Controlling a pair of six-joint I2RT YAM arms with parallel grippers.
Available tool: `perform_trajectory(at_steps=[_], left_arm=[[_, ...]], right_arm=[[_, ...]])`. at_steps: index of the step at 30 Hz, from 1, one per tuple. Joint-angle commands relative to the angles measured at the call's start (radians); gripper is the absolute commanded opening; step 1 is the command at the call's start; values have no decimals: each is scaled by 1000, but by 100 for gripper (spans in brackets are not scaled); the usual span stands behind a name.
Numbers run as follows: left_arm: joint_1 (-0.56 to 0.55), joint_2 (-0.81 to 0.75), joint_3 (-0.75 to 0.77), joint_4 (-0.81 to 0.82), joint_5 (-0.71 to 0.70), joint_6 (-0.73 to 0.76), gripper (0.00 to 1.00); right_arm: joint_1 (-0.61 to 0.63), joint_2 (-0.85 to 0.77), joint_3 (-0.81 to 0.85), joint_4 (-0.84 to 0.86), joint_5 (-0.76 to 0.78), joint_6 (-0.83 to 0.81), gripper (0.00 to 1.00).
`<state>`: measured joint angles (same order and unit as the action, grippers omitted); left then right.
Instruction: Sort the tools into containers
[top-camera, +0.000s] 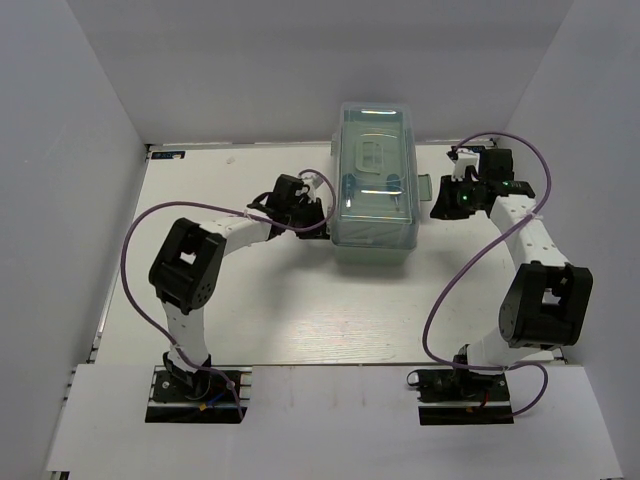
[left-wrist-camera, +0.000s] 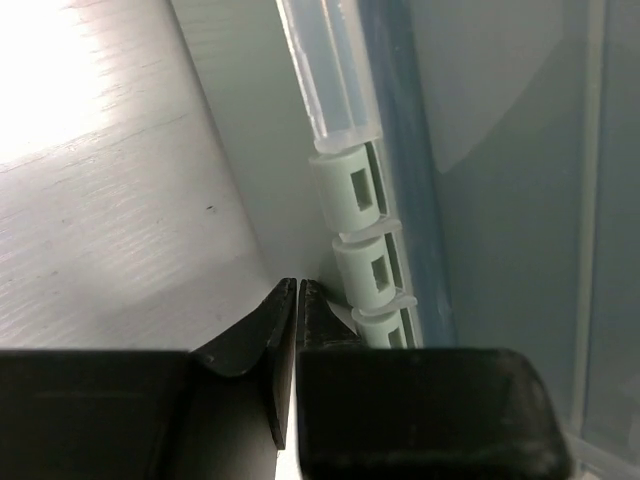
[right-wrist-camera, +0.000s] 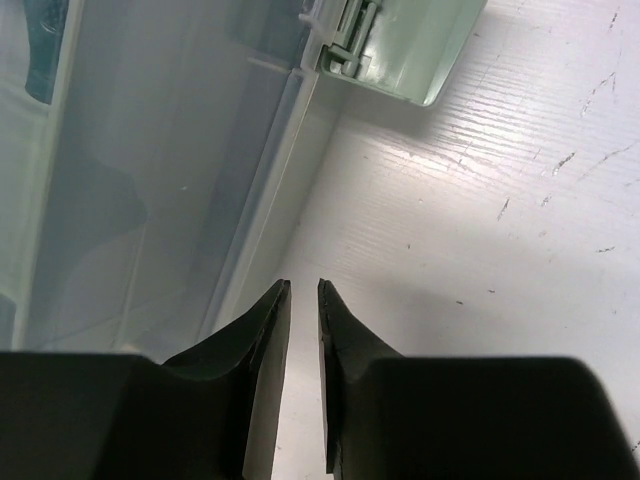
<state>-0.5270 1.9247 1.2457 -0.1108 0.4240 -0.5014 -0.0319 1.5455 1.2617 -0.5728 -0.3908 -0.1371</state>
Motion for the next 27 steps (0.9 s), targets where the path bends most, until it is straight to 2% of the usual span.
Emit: perform_trajectory(at_steps=[1,3,6,8,11,13,17,20,22,27], left_arm=[[-28,-70,-5,48,62,6,16],[-28,-95,-5,1,-28,6,16],[-7,-153,-63,20,-36,-8,16],[-7,-179,-63,-52,-124,-17,18],[-7,-210,-88,-1,-41,-17,19],[-16,-164,-20,-62,-7,6,19],[-25,-129,-84,71,114,-43,18],[-25,-115,-84,71,137,-43,18],[-25,-105,-95,130,192,-71,16],[-25,-95,-86,180,211,-95,16]], right_arm=[[-8,-33,-7,16,0,-6,24],[-10,-42,-5,10,38,-13,24],[-13,-71,-21,16,73,-19,24],[-11,-84,-34,7,93,-29,28],[-14,-107,-53,1,84,-36,30],[-13,-108,-53,-2,84,-32,30],[-17,-120,-64,-16,89,-21,30],[-19,-143,-79,-15,96,-27,30],[-23,-154,-85,-24,98,-29,31],[-28,-171,-114,-25,86,-33,31]])
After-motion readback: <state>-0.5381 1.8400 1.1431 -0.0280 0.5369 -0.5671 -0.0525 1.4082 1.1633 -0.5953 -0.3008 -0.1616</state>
